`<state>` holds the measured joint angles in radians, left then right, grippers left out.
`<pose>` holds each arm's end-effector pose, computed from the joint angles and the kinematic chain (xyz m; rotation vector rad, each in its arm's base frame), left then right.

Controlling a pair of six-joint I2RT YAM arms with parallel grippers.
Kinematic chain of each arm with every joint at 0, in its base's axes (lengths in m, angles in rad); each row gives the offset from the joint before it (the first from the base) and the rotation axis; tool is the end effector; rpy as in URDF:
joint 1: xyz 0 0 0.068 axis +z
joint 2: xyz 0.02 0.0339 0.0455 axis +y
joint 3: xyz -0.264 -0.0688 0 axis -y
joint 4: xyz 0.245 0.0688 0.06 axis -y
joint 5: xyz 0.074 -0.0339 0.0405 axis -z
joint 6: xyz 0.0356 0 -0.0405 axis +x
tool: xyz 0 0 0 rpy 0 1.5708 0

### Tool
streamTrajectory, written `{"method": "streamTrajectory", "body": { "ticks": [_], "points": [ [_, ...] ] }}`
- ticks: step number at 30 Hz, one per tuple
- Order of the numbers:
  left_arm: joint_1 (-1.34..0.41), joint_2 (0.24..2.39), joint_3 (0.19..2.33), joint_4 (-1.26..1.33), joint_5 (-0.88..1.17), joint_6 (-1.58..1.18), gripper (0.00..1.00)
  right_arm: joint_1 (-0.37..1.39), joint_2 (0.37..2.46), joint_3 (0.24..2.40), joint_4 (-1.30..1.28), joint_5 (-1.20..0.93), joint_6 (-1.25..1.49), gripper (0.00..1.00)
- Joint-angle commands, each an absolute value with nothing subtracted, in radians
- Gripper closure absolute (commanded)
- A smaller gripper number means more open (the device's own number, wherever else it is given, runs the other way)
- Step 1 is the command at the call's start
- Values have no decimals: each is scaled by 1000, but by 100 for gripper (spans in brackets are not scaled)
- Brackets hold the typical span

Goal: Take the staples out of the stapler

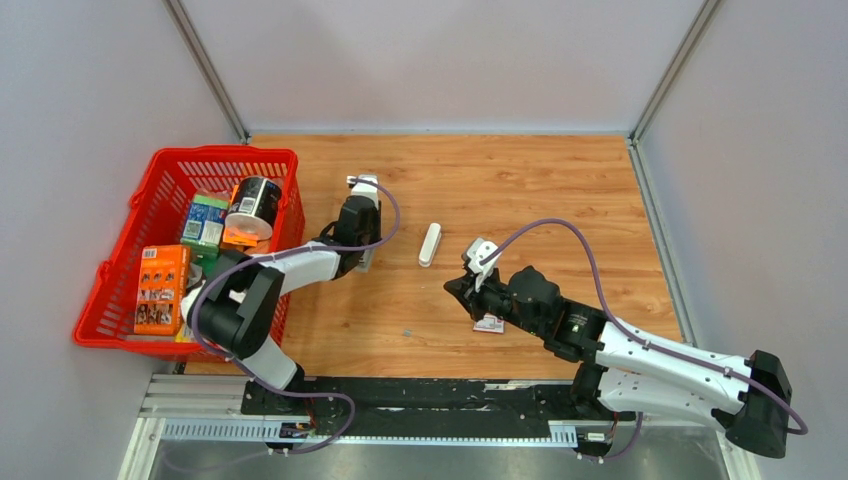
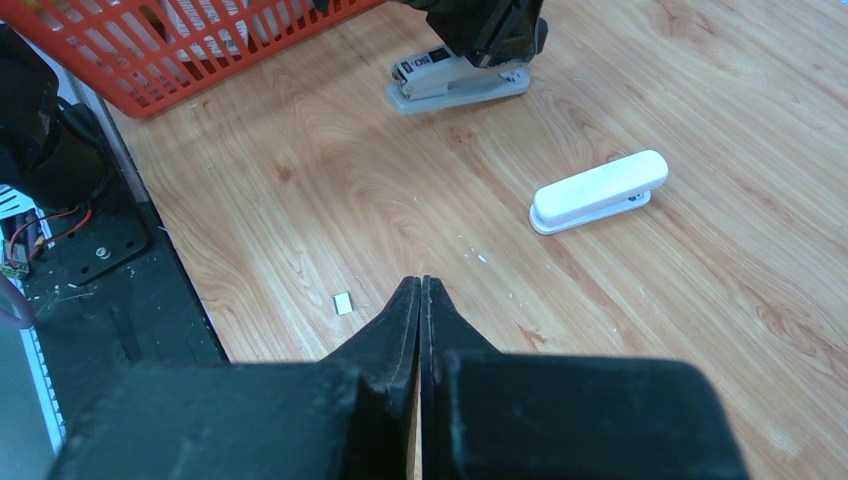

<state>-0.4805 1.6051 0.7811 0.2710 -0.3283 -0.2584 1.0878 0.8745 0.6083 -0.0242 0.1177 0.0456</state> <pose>0.2990 -0.1429 0.1817 0.0395 2.0923 -0.0979 0.1001 0.1819 0.2782 -0.8793 1.7004 0.6697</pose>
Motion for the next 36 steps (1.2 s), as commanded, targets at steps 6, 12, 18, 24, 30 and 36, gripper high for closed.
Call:
{"method": "streamTrajectory", "body": {
  "ticks": [6,12,18,24,30,36],
  "points": [
    [-476,1618,678,430,-273,-406,100,1088,902,627,20,97,49,100],
    [-476,1631,641,373,-253,-449,100,1086,930,627,32,87,58,100],
    [-477,1669,640,296,-227,-466,100,1086,946,624,38,84,72,100],
    [-482,1770,663,236,-198,-476,100,1086,969,615,52,83,83,100],
    [-528,1818,706,181,-267,-442,100,1086,976,607,63,83,94,100],
    [-531,1792,727,167,-258,-428,100,1086,962,604,52,89,92,100]
  ]
}}
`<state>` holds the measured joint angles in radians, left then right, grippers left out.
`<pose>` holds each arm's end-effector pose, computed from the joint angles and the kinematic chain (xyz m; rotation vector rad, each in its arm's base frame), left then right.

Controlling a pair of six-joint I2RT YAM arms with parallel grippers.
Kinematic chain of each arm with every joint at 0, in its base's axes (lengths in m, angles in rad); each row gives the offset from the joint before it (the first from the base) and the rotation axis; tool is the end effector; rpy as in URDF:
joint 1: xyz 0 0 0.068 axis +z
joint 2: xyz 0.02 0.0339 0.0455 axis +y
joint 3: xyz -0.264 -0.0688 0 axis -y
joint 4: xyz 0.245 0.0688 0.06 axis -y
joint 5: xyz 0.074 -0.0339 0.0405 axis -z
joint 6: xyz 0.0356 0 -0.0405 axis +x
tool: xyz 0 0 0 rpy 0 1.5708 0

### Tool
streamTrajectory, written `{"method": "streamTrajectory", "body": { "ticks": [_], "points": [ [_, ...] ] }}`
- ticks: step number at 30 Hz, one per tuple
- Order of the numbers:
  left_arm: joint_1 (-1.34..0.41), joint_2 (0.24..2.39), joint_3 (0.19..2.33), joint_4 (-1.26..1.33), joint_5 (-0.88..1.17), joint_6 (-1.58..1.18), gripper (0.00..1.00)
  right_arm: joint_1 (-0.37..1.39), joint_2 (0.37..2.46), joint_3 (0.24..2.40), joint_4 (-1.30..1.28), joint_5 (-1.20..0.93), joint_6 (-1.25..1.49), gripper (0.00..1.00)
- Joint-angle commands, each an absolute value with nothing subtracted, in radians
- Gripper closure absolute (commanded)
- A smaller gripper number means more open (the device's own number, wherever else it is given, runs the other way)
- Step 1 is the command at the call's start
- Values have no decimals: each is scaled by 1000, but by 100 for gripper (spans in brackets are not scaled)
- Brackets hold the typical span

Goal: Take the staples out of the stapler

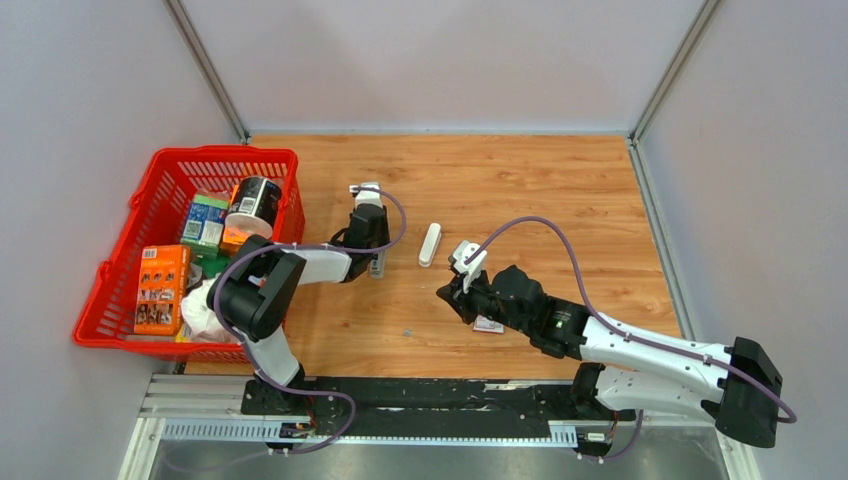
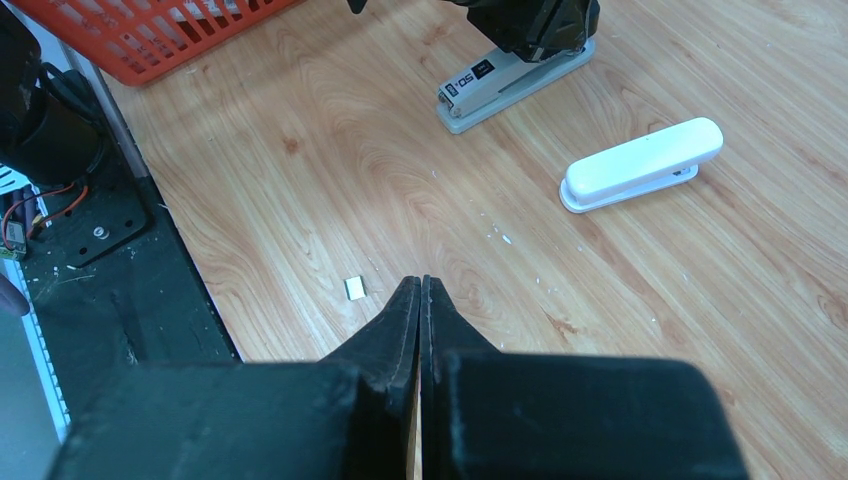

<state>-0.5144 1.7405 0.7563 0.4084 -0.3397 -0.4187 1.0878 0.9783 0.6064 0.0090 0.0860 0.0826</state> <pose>0.3022 -0.1572 0.1443 -0.0952 2.1137 -0.1919 0.1072 0.1978 0.2605 -0.9092 1.7771 0.6888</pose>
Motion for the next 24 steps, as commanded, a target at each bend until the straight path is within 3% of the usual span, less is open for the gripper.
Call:
{"method": "streamTrajectory", "body": {
  "ticks": [1,6,12,16,17,18,19,23,24],
  "points": [
    [-531,1777,739,161,-255,-419,100,1088,957,604,51,90,92,100],
    [-531,1750,794,111,-229,-387,100,1086,946,614,38,109,92,96],
    [-531,1732,850,74,-210,-351,81,1086,914,617,11,129,95,72],
    [-532,1724,896,37,-219,-319,76,1088,888,617,5,140,91,66],
    [-531,1717,899,28,-224,-315,73,1086,881,615,-26,140,89,64],
    [-532,1712,913,23,-225,-304,61,1086,879,617,-29,141,89,63],
    [-532,1709,920,12,-235,-302,57,1088,874,618,-34,143,89,63],
    [-528,1683,960,-30,-258,-275,55,1086,861,615,-49,146,86,60],
    [-529,1669,963,-41,-261,-267,47,1088,856,617,-52,149,86,60]
  ]
}}
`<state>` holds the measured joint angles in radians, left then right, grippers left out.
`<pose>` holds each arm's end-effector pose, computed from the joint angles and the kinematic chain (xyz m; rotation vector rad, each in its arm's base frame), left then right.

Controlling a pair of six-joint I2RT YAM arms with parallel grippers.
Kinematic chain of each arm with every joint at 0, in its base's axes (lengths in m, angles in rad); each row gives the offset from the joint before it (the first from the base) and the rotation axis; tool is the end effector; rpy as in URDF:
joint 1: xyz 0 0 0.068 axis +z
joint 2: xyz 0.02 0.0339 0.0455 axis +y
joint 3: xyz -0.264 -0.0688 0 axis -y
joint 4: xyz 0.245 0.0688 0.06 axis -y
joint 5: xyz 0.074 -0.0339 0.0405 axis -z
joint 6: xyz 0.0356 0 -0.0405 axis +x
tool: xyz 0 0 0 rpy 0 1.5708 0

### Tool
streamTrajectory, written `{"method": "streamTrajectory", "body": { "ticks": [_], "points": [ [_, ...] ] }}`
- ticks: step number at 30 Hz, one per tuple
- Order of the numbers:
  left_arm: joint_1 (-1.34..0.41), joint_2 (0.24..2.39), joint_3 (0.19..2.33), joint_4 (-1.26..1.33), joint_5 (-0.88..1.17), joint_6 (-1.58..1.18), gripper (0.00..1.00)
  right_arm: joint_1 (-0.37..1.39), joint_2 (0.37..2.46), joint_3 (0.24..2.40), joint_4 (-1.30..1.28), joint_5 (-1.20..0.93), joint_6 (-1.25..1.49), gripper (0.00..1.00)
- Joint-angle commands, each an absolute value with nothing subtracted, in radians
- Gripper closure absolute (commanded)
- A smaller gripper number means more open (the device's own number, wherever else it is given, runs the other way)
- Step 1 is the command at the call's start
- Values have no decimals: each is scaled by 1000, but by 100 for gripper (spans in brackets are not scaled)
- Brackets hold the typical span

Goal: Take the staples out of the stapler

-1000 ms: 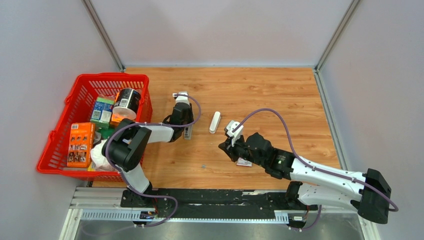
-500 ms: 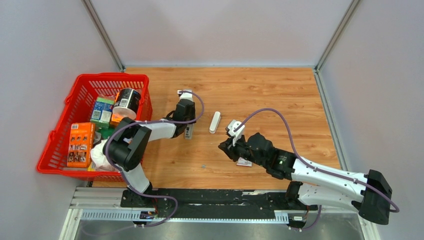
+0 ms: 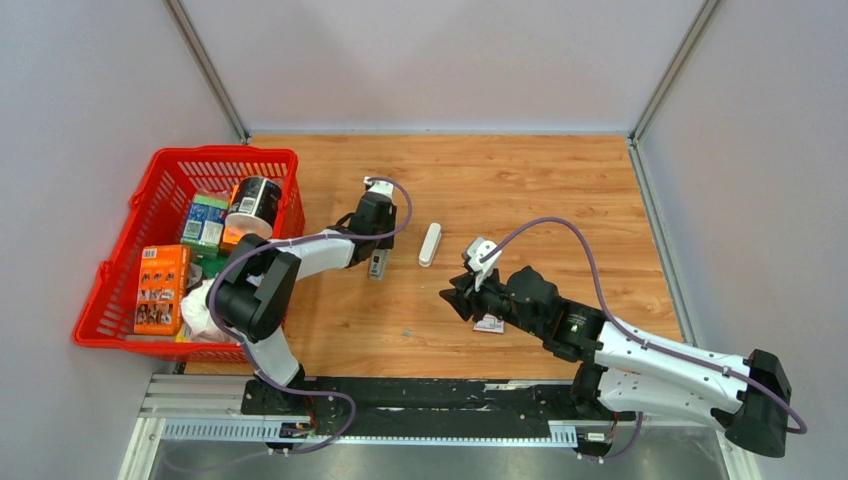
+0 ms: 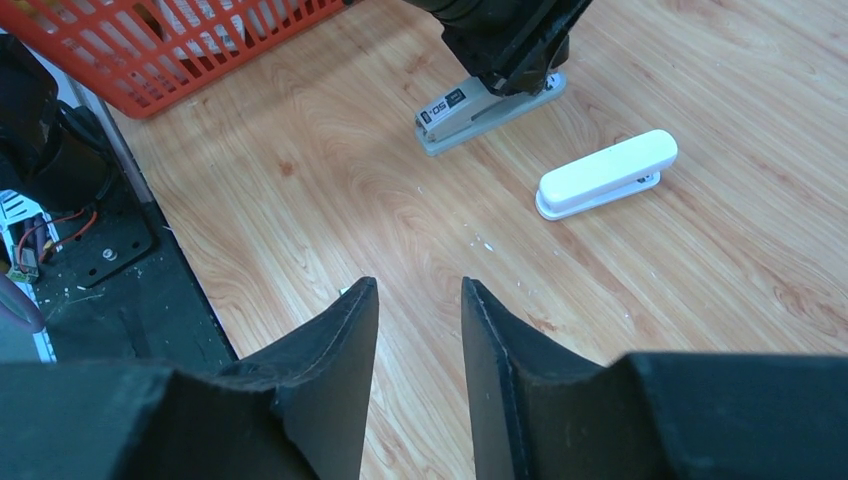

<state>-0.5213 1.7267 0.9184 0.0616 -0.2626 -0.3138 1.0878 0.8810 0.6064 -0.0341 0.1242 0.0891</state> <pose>0.3108 -0.1679 0.1650 0.1055 2.2872 -0.1292 0.1006 0.1824 0.2752 -0.8490 1.7400 0.6844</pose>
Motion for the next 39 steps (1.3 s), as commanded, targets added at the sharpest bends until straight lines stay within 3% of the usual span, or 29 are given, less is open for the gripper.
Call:
{"method": "streamTrajectory", "body": {
  "ticks": [1,6,14,21,24,27,28,39],
  "points": [
    [-528,1663,971,-47,-264,-262,45,1086,854,618,-55,150,84,59],
    [-529,1606,985,-92,-256,-261,21,1086,851,621,-58,152,81,57],
    [-531,1494,905,-149,-198,-310,22,1086,861,621,-58,156,81,56],
    [-532,1339,772,-195,-94,-379,37,1088,871,618,-58,161,90,55],
    [-534,1301,727,-232,-75,-399,59,1086,882,623,-52,153,95,55],
    [-534,1272,706,-265,-46,-408,92,1088,893,626,-46,143,104,55],
    [-534,1267,690,-265,-26,-413,97,1086,896,626,-43,143,107,55],
    [-534,1322,623,-170,58,-414,98,1088,903,626,-52,144,124,55]
  ]
}}
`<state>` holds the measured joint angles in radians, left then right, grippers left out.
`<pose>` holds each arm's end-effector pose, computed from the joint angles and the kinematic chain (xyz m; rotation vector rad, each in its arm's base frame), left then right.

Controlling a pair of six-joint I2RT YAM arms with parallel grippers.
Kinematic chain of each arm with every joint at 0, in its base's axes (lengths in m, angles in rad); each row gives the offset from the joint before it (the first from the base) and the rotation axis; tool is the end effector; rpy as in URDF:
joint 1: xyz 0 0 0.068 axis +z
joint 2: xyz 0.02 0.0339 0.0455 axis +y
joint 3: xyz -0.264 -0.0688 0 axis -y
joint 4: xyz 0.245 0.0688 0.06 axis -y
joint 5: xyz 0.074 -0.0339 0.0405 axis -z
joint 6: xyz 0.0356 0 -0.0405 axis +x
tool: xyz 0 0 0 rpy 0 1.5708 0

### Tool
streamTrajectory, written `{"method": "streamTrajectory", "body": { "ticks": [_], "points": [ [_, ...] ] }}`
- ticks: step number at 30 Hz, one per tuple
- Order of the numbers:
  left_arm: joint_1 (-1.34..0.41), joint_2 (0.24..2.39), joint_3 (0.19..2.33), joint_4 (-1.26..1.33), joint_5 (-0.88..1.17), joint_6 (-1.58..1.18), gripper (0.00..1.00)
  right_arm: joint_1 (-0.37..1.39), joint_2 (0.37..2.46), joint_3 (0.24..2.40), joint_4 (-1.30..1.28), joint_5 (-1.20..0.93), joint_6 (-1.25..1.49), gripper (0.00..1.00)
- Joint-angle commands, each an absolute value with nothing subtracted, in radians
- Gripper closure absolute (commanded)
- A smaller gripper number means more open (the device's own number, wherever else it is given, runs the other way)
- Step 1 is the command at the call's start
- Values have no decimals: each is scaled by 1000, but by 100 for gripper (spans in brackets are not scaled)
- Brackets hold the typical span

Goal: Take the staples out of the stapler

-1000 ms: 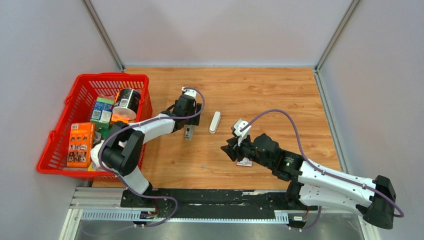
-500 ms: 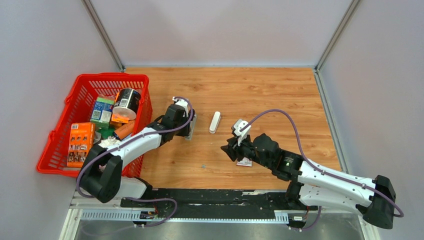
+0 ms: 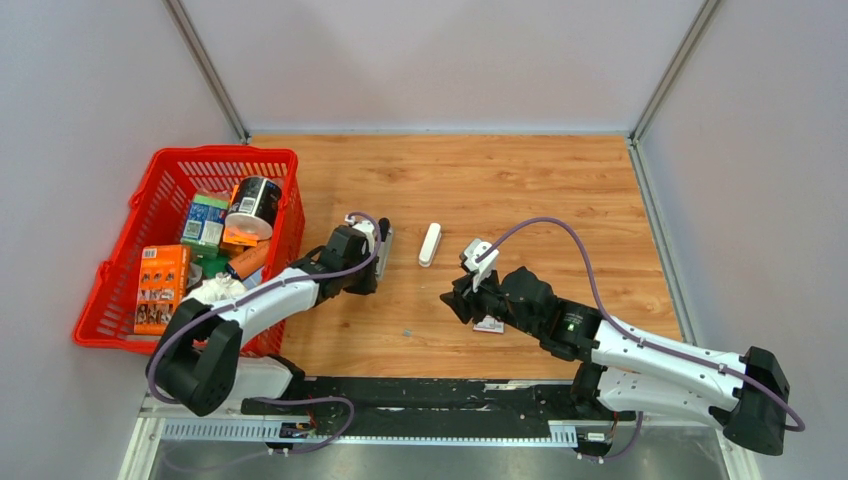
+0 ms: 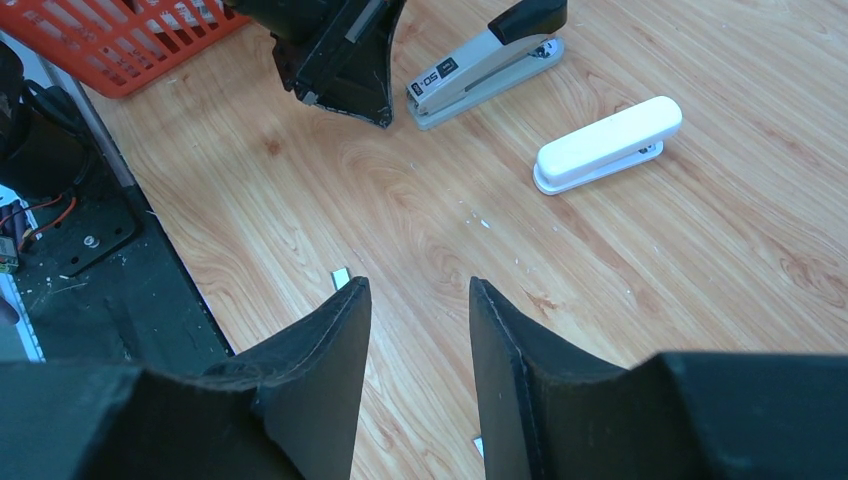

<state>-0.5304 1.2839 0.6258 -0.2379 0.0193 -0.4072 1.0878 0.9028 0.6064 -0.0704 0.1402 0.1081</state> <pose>0.2104 -0.1242 0.1788 0.1634 2.5105 -0.4204 0.1021 0.1839 0.2674 -0.8511 1.8002 0.6539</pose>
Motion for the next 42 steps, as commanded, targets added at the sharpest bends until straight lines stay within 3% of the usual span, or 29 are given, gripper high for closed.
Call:
{"method": "streamTrajectory", "body": {
  "ticks": [1,18,24,31,33,36,41,42],
  "points": [
    [-534,1342,626,-161,46,-408,98,1086,905,624,-51,144,126,55],
    [-508,1614,906,-157,-107,-265,100,1086,904,632,-74,193,101,55],
    [-460,1684,980,-112,-74,-229,100,1088,900,634,-89,224,101,53],
    [-460,1597,959,-44,52,-218,100,1085,867,629,-107,302,112,47],
    [-460,1568,974,-84,70,-215,96,1085,859,626,-112,327,117,45],
    [-462,1513,976,-106,112,-224,81,1083,859,630,-120,348,118,37],
    [-462,1509,1034,-175,178,-224,73,1080,880,649,-141,437,124,26],
    [-462,1514,1052,-178,189,-224,66,1078,884,652,-147,455,132,24]
  ]
}}
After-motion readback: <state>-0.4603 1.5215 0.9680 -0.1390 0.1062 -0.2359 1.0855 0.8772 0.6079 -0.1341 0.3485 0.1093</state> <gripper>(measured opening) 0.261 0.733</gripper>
